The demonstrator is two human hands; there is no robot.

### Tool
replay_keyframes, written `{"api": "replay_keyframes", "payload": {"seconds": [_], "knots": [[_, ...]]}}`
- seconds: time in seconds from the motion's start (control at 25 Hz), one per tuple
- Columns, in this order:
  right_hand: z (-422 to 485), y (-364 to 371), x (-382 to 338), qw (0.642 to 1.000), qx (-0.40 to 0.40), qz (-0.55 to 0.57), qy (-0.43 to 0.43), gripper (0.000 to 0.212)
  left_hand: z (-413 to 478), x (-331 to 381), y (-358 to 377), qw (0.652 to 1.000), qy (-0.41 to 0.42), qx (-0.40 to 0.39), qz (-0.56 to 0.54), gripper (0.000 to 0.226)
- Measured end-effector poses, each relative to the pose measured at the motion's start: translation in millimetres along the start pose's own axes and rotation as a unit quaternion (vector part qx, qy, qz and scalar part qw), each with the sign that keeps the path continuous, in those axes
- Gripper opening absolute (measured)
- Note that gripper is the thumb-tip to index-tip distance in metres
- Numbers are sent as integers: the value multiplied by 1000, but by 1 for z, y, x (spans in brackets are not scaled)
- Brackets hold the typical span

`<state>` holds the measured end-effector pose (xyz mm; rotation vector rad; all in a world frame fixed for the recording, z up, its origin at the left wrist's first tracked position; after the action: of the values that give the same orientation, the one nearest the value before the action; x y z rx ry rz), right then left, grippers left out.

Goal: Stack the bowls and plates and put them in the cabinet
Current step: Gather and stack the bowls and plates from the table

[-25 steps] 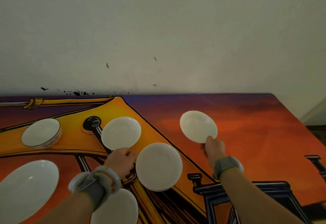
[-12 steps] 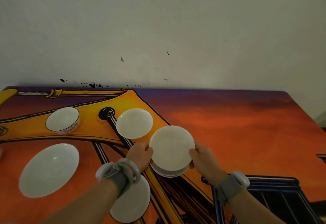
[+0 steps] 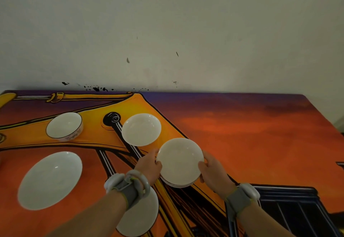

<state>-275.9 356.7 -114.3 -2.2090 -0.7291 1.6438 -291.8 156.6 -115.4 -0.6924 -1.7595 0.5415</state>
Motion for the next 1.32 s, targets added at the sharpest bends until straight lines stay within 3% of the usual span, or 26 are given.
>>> {"api": "replay_keyframes", "payload": {"seconds": [0.24,0.32,0.36,0.44,0.48,0.68,0.84,0.96,1.16,1.32], "knots": [[0,0,3,1000,-6,1,14,46,4,-3,-2,1000,-11,-9,2,36],[-2,0,2,1000,-11,-1,16,44,8,-17,-5,996,-73,5,-45,24],[-3,0,2,1000,-12,2,15,44,11,-30,-7,983,-138,16,-120,26],[-5,-2,-1,1000,-10,11,10,41,16,-58,-11,923,-263,54,-275,35],[-5,-3,-1,1000,-8,14,13,40,19,-68,-14,902,-292,69,-309,38],[-8,-11,9,999,1,4,47,53,39,-86,-23,872,-328,93,-352,38],[-11,-25,5,998,19,-11,62,56,48,-85,-31,878,-318,83,-348,31],[-11,-35,-14,999,42,-17,24,54,42,-79,-41,909,-290,62,-292,32],[-8,-41,-57,997,72,23,-29,50,19,-15,-62,985,-116,-30,-124,39],[-6,-42,-71,995,76,23,-63,29,-7,28,-52,996,-7,-92,-15,42]]}}
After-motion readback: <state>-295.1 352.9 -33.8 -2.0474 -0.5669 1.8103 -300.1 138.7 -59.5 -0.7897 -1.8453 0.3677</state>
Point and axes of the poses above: each hand's wrist, its own z-axis towards the middle knuckle, its own y-axis out of the palm, x = y × z, the point moved 9 cm from there along z, towards the middle knuckle, and after that the axes turned 2 degrees about -z, right-handed, at the moved point
